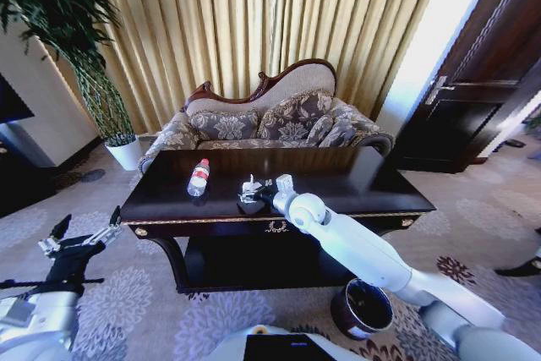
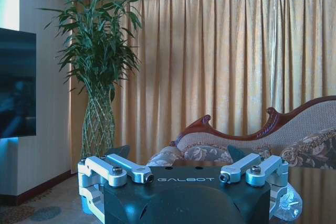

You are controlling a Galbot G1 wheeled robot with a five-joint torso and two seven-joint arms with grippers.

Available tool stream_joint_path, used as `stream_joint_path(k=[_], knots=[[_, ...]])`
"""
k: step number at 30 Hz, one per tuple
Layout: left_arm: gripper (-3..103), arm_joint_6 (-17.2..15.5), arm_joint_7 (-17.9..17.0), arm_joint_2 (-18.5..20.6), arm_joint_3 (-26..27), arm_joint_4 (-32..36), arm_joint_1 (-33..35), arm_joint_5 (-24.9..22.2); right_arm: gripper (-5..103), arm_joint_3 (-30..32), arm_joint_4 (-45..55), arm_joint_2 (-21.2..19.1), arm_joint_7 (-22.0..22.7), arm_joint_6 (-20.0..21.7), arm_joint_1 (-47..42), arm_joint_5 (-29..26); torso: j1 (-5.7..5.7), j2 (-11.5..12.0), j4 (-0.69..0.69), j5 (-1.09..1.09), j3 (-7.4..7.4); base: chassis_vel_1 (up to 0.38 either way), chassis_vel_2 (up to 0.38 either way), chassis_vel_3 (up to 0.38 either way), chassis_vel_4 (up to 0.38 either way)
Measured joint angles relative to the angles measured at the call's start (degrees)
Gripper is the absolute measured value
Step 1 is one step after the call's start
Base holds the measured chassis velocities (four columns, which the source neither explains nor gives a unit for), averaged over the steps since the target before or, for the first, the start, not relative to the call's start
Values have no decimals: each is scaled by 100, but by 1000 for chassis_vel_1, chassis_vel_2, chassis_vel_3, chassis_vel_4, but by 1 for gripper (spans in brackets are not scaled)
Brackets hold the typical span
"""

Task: Move to the front of the table and place the trash on the table into the trash bin.

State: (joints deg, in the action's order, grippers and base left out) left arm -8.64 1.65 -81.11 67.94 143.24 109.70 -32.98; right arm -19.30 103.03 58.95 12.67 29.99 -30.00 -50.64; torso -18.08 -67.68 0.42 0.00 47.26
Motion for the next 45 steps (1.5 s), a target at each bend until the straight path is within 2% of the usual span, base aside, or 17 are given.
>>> stream_joint_path(k=[3,5,7,8,9,11,16,17,18,20,24,26,29,30,31,35,45], knots=[[100,21,0,1,5,0,-1,4,103,-3,-10,8,2,-1,0,34,0,0,0,0,0,0,0,0,0],[100,38,0,-9,5,0,-1,14,100,-5,-10,8,8,-1,-1,39,0,0,0,0,0,0,0,0,0],[100,70,9,-41,5,0,10,47,91,-6,-7,2,19,-2,-1,46,0,0,0,0,0,0,0,0,0],[100,78,15,-53,3,0,15,61,91,-6,-4,-2,21,-2,-2,47,0,0,0,0,0,0,0,0,0],[100,92,25,-77,1,0,28,85,81,-5,1,-15,25,-2,-6,51,0,0,0,0,0,0,0,0,0],[100,98,31,-84,0,0,33,91,81,-2,4,-22,26,-2,-11,56,0,0,0,0,0,0,0,0,0],[100,113,41,-85,-6,0,35,107,59,42,34,-56,28,-2,-70,71,0,0,0,0,0,0,0,0,0],[100,118,41,-77,-6,0,34,108,59,60,41,-62,28,-2,-87,72,0,0,0,0,0,0,0,0,0],[100,123,43,-70,-6,0,34,109,47,72,44,-63,29,-2,-94,72,0,0,1,0,0,0,0,0,0],[100,129,43,-65,-6,0,37,109,47,85,45,-64,29,-2,-100,72,0,0,0,0,0,0,0,0,0],[100,134,44,-60,-5,0,41,112,26,122,44,-59,28,-2,-128,72,0,0,0,0,0,0,0,0,0],[100,134,45,-62,-8,0,40,113,26,126,43,-59,28,-3,-139,74,0,0,0,0,0,0,0,0,0],[100,135,46,-70,-13,0,39,115,10,130,43,-57,26,-8,-184,90,0,0,0,0,0,0,0,0,0],[100,135,46,-70,-13,0,39,115,10,130,43,-57,26,-8,-184,90,0,0,0,0,0,0,0,0,0],[100,135,47,-70,-13,0,39,115,4,134,43,-54,25,-10,-200,98,0,0,0,0,0,0,0,0,0],[100,135,47,-53,-11,0,29,115,0,179,77,-47,25,-16,-228,107,0,0,0,0,0,0,0,0,0],[100,133,44,-21,-33,0,0,97,0,509,343,-132,118,-33,-383,60,1,0,0,0,0,0,0,0,0]])
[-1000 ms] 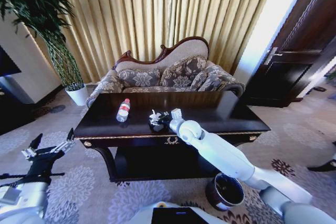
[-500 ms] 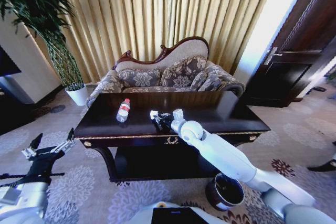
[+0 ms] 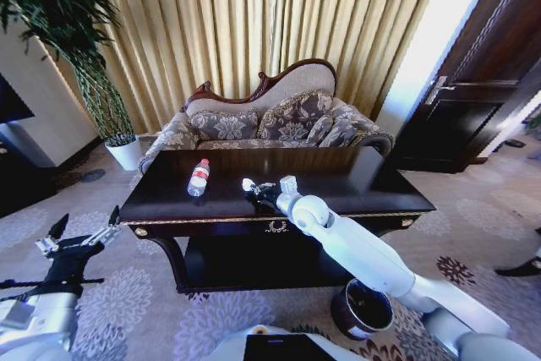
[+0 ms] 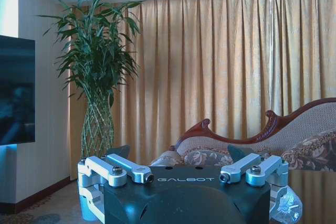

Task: Move to the front of the table and place the trash on the table into the trash bin.

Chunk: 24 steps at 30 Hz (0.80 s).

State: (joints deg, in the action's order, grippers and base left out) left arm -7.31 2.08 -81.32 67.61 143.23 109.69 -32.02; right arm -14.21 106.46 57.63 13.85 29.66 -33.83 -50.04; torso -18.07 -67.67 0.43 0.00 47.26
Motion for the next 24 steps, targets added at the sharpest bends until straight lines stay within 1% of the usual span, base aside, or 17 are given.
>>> stream_joint_path(k=[4,5,8,9,12,13,15,16,17,19,20,22,24], knots=[[100,-9,-7,-14,-13,0,-61,-38,0,409,243,-216,62,-96,-187,-9,0,0,0,0,0,0,0,0,0],[100,-9,-7,-14,-13,0,-61,-38,0,409,243,-216,62,-96,-187,-9,0,0,0,0,0,0,0,0,0],[100,-34,-17,6,-14,0,-125,-75,0,862,465,-463,118,-131,-455,13,0,1,0,1,0,0,0,0,0],[100,-34,-17,6,-14,0,-125,-75,0,862,465,-463,118,-131,-455,13,0,1,0,1,0,0,0,0,0],[100,-154,-40,65,-49,0,-194,-73,0,1463,755,-787,137,-165,-927,29,0,1,1,1,0,0,0,0,0],[100,-154,-40,65,-49,0,-194,-73,0,1463,755,-787,137,-165,-927,29,0,1,1,1,0,0,0,0,0],[100,-168,-52,81,-69,0,-218,-74,0,1804,894,-913,137,-190,-1183,29,0,1,0,1,0,0,0,0,0],[100,-175,-61,87,-88,0,-235,-75,0,2149,1023,-1015,136,-241,-1424,41,0,1,0,1,0,0,0,0,0],[100,-175,-61,87,-88,0,-235,-75,0,2149,1023,-1015,136,-241,-1424,41,0,1,0,1,0,0,0,0,0],[100,-178,-62,90,-109,0,-266,-78,0,2701,1231,-1179,137,-431,-1917,168,0,1,1,1,0,0,0,0,0],[100,-179,-61,92,-112,0,-274,-82,0,2854,1294,-1226,145,-534,-2090,244,0,1,1,2,0,0,0,0,0],[100,-178,-65,93,-112,0,-279,-85,0,2962,1349,-1258,158,-616,-2221,294,0,1,1,0,0,0,0,0,0],[100,-182,-74,115,-113,0,-286,-121,0,3305,1549,-1286,223,-802,-2694,381,0,1,1,1,0,0,0,0,0]])
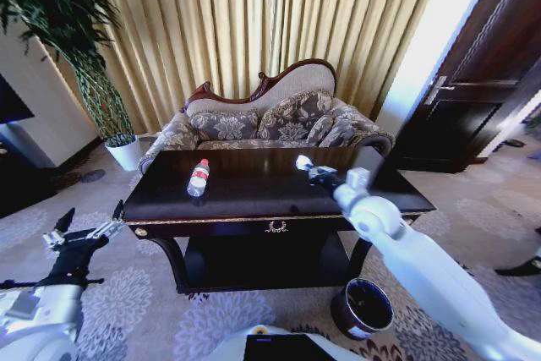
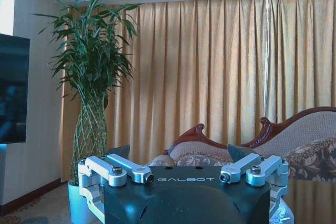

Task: Move to the front of the table and place the trash on the table into the trash bin.

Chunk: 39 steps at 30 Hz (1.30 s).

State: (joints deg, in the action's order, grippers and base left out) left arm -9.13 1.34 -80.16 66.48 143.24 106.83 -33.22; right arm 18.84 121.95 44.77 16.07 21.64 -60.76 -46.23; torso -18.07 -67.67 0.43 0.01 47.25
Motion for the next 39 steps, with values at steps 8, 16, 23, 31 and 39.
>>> stream_joint_path(k=[8,16,23,31,39], knots=[[100,-18,-93,153,48,0,59,-238,0,730,347,287,90,-427,-978,329,0,0,-1,-1,0,0,0,0,0],[100,-130,-119,261,1,0,-10,-300,0,1835,825,498,50,-492,-2014,446,-1,0,0,-2,0,0,0,0,0],[100,-166,-117,335,-54,0,-44,-315,0,2557,1378,748,40,-491,-3157,526,-1,-1,1,-2,0,0,0,0,0],[100,-422,-237,582,33,0,-148,-400,0,2873,1831,1063,35,-526,-3821,677,-1,-1,0,-2,0,0,0,0,0],[100,-579,-271,721,127,0,-151,-482,0,2763,1976,1252,40,-497,-3774,863,-1,0,-1,-2,1,0,0,0,0]])
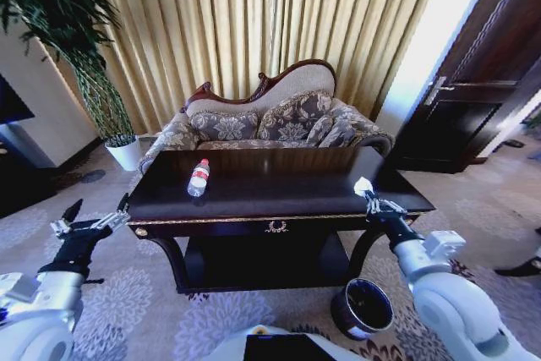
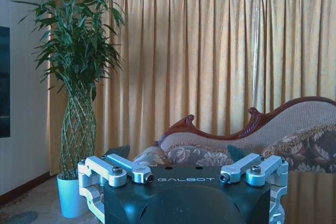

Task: Move to the front of the table and place the trash on the table into the trash bin.

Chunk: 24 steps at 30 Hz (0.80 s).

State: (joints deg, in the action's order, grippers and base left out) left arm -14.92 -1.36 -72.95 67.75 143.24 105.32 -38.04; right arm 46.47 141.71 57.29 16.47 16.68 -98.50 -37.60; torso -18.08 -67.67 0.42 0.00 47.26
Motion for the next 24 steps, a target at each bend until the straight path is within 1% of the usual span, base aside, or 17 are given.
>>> stream_joint_path(k=[7,15,20,24], knots=[[100,-124,-28,83,-32,0,-143,-52,0,-166,58,65,-5,46,55,146,0,0,1,0,0,0,0,0,0],[100,-137,-11,-51,-36,0,-112,-38,0,-401,100,192,-10,150,131,344,0,0,0,0,0,16,-11,-8,10],[100,-136,20,-93,-52,0,-115,-14,0,-460,62,216,-10,152,168,374,0,0,2,0,0,45,-46,-50,46],[100,-134,26,-107,-45,0,-114,-1,0,-461,31,232,-10,152,162,375,0,0,0,0,0,71,-62,-72,65]])
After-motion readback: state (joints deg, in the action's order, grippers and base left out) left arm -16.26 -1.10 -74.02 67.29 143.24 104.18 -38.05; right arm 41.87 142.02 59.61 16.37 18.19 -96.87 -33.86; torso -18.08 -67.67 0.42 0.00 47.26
